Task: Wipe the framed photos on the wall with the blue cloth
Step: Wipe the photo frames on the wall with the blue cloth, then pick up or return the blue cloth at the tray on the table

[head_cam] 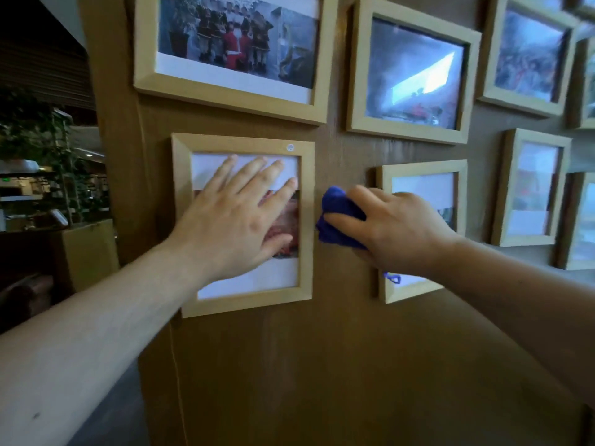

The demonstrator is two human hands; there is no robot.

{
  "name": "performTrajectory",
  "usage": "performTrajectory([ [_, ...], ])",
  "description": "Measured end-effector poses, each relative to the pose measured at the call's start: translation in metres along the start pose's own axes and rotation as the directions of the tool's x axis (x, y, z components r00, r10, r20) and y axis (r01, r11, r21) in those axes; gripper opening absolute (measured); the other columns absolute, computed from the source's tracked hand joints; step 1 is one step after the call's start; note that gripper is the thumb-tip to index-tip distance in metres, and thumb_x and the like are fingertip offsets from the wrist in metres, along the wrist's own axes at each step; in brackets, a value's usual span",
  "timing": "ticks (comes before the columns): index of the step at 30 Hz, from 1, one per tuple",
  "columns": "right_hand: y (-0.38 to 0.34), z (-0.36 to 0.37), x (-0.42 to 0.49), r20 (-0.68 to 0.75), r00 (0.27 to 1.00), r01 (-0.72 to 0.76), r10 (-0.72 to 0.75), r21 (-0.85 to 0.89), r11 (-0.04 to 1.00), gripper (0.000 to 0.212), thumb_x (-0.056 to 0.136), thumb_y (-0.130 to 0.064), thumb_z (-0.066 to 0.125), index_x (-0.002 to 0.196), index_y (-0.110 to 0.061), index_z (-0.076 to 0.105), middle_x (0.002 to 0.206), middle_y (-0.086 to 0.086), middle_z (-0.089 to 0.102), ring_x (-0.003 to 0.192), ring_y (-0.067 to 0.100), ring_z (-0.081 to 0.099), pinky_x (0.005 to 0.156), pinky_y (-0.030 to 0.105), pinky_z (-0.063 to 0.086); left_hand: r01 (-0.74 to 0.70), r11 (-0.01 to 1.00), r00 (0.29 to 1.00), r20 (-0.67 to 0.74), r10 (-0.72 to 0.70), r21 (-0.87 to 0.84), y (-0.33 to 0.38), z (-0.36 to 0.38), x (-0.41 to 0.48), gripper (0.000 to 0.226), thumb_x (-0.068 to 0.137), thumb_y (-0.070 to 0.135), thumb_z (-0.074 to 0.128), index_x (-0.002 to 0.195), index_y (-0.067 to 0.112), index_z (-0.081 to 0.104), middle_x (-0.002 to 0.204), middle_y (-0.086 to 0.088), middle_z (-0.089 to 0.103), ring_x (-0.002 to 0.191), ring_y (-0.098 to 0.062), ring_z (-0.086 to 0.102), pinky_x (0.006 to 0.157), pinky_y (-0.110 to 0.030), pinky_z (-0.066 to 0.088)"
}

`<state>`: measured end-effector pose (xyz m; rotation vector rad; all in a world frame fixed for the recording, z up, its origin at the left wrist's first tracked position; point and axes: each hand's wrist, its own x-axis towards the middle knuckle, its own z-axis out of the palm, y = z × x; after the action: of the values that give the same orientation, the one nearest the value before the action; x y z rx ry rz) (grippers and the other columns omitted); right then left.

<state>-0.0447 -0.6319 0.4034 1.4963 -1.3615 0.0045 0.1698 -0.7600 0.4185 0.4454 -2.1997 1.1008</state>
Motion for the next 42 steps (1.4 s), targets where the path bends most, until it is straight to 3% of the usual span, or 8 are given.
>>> performTrajectory([
  [4,0.039,0.004,-0.049,0.04,0.992,-0.119,0.121,-0.043,0.992,0.041,0.076,-0.023,0.064,0.115,-0.015,0.06,0.096,0.018,0.055,0.065,0.033,0.053,0.046,0.032,0.037,-0.075,0.991,0.997,-0.034,0.072,-0.111,0.057,0.014,0.034,0.071,0.09,0.057,0.035,0.146,0.012,0.032,0.153,-0.018,0.034,0.142,-0.034,0.029,0.115,-0.055,0.023],
  [9,0.084,0.013,-0.136,0.163,0.96,-0.218,0.226,-0.063,0.974,0.05,0.076,-0.028,0.064,0.124,-0.016,0.055,0.099,0.02,0.055,0.071,0.034,0.056,0.048,0.04,0.049,-0.179,0.944,0.982,-0.116,0.152,-0.278,0.143,0.03,0.094,0.074,0.09,0.061,0.032,0.147,0.015,0.032,0.152,-0.015,0.037,0.141,-0.031,0.03,0.116,-0.053,0.023],
  [13,0.114,0.009,-0.207,0.291,0.896,-0.301,0.335,-0.156,0.941,0.054,0.074,-0.03,0.069,0.124,-0.017,0.055,0.102,0.018,0.057,0.075,0.033,0.061,0.049,0.039,0.05,-0.28,0.885,0.958,-0.166,0.233,-0.373,0.219,0.04,0.142,0.074,0.088,0.059,0.041,0.146,0.014,0.033,0.152,-0.015,0.038,0.141,-0.031,0.032,0.116,-0.053,0.023],
  [17,0.142,0.0,-0.261,0.357,0.842,-0.339,0.405,-0.233,0.911,0.049,0.075,-0.026,0.068,0.122,-0.017,0.057,0.101,0.019,0.057,0.075,0.036,0.06,0.047,0.035,0.044,-0.346,0.817,0.937,-0.208,0.28,-0.461,0.285,0.04,0.178,0.072,0.089,0.056,0.033,0.145,0.01,0.032,0.151,-0.017,0.038,0.139,-0.034,0.033,0.115,-0.055,0.024],
  [26,0.145,-0.04,-0.351,0.442,0.683,-0.421,0.582,-0.413,0.808,0.052,0.075,-0.031,0.066,0.124,-0.019,0.056,0.101,0.016,0.056,0.072,0.032,0.058,0.046,0.031,0.038,-0.513,0.637,0.858,-0.345,0.379,-0.575,0.393,0.033,0.214,0.075,0.088,0.057,0.038,0.146,0.01,0.031,0.15,-0.018,0.038,0.139,-0.034,0.033,0.115,-0.055,0.021],
  [30,0.115,-0.072,-0.382,0.451,0.562,-0.451,0.693,-0.535,0.714,0.051,0.075,-0.033,0.066,0.123,-0.02,0.058,0.097,0.016,0.058,0.07,0.031,0.058,0.044,0.034,0.047,-0.652,0.496,0.758,-0.491,0.429,-0.573,0.434,0.012,0.214,0.075,0.087,0.056,0.041,0.142,0.006,0.038,0.145,-0.021,0.044,0.133,-0.038,0.041,0.111,-0.058,0.029],
  [36,0.044,-0.13,-0.407,0.448,0.277,-0.476,0.85,-0.705,0.526,0.052,0.083,-0.044,0.06,0.131,-0.025,0.052,0.107,0.012,0.058,0.079,0.032,0.061,0.049,0.038,0.05,-0.808,0.227,0.587,-0.713,0.384,-0.543,0.485,-0.021,0.189,0.072,0.09,0.057,0.036,0.142,0.008,0.038,0.144,-0.02,0.046,0.131,-0.037,0.043,0.109,-0.054,0.031],
  [42,-0.043,-0.188,-0.428,0.376,-0.001,-0.516,0.926,-0.794,0.322,0.056,0.082,-0.04,0.061,0.135,-0.025,0.05,0.111,0.014,0.057,0.085,0.034,0.06,0.054,0.037,0.049,-0.884,-0.049,0.421,-0.837,0.35,-0.465,0.541,-0.072,0.138,0.075,0.086,0.059,0.04,0.14,0.007,0.039,0.144,-0.022,0.045,0.131,-0.039,0.043,0.111,-0.056,0.026],
])
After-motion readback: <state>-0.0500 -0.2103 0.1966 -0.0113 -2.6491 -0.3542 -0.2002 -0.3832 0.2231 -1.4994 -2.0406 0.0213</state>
